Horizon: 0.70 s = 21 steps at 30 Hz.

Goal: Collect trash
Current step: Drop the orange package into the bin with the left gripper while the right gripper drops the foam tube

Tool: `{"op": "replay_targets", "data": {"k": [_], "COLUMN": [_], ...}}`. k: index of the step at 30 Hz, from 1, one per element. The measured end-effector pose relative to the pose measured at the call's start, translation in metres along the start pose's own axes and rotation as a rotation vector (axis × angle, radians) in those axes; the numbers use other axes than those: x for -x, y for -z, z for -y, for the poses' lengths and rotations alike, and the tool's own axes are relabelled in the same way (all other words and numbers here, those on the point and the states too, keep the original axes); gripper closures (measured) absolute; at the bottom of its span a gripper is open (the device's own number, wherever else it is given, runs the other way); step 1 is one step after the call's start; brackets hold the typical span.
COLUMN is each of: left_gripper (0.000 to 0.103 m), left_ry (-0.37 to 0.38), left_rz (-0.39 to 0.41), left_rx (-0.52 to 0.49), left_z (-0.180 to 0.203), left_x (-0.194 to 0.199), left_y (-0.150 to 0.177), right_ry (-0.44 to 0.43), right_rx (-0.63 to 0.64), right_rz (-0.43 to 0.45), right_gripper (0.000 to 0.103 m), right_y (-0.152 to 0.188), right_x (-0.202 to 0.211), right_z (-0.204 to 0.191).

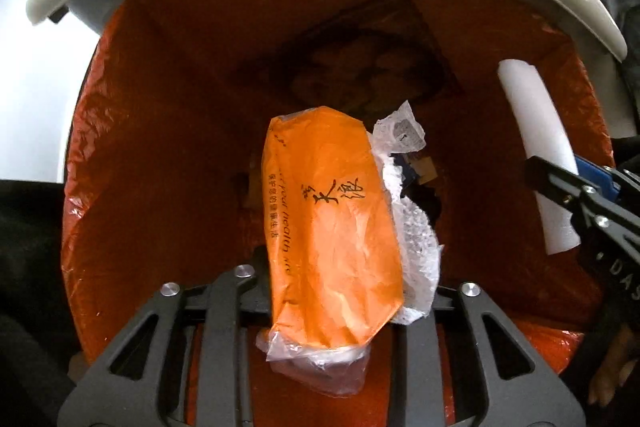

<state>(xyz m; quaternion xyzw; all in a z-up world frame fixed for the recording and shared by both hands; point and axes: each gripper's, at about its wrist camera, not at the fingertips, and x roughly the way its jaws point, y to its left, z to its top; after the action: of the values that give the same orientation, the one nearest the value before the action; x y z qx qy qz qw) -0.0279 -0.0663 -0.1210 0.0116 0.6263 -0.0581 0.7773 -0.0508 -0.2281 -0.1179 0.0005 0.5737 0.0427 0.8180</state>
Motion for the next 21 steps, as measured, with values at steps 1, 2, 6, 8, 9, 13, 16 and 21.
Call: {"op": "replay_targets", "data": {"k": [1, 2, 6, 8, 9, 13, 16, 21], "left_gripper": [0.056, 0.041, 0.028, 0.027, 0.027, 0.027, 0.027, 0.017], "left_ry": [-0.012, -0.024, -0.051, -0.052, -0.051, -0.052, -0.055, -0.108], "left_rz": [-0.002, -0.004, 0.019, 0.021, 0.022, 0.054, 0.119, 0.309], "left_rx": [0.000, 0.002, 0.040, 0.052, 0.055, 0.058, 0.060, 0.060], "left_z": [0.001, 0.001, -0.006, -0.008, -0.011, -0.008, -0.008, -0.007], "left_x": [0.000, 0.000, 0.005, 0.006, 0.006, 0.012, 0.026, 0.063], "left_y": [0.000, -0.001, -0.003, -0.003, -0.001, -0.003, -0.005, -0.008], "right_ry": [-0.001, 0.004, 0.030, 0.049, 0.055, 0.080, 0.092, 0.137], "right_rx": [0.002, 0.002, -0.041, -0.073, -0.091, -0.147, -0.166, -0.162], "right_rz": [-0.001, -0.001, 0.063, 0.086, 0.096, 0.143, 0.183, 0.254], "right_gripper": [0.059, 0.048, 0.031, 0.031, 0.031, 0.018, 0.011, 0.006], "right_y": [0.000, 0.001, 0.000, 0.001, 0.002, -0.002, 0.001, -0.006], "right_x": [0.000, 0.001, 0.014, 0.018, 0.020, 0.029, 0.037, 0.050], "right_z": [-0.001, -0.001, 0.005, 0.011, 0.014, 0.027, 0.029, 0.035]}}
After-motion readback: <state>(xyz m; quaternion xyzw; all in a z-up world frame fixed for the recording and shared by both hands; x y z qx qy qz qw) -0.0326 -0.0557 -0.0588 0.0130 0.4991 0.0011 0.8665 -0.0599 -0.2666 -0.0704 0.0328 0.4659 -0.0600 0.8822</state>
